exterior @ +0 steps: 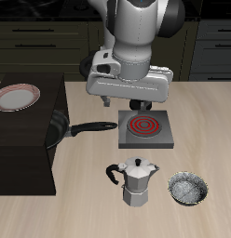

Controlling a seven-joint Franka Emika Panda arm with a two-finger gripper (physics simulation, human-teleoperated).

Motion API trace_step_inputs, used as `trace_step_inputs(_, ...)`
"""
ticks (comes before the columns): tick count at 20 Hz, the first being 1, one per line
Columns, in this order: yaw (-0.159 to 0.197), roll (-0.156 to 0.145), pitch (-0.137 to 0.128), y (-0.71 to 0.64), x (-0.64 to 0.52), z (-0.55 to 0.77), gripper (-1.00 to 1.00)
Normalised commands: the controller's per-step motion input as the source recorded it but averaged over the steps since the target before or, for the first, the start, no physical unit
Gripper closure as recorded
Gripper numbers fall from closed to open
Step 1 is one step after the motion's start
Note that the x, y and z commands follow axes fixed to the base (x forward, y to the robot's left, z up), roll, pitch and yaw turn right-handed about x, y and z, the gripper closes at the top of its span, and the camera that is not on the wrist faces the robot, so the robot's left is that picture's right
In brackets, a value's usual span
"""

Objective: Place the moka pot on the stove

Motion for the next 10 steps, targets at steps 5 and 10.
trace_step_inputs(5, 0.009, -0.029, -0.014, -0.05, 0.25, -0.05, -1.00)
trace_step_inputs(10, -0.022, -0.025, 0.010, -0.03, 0.26, -0.10, -1.00)
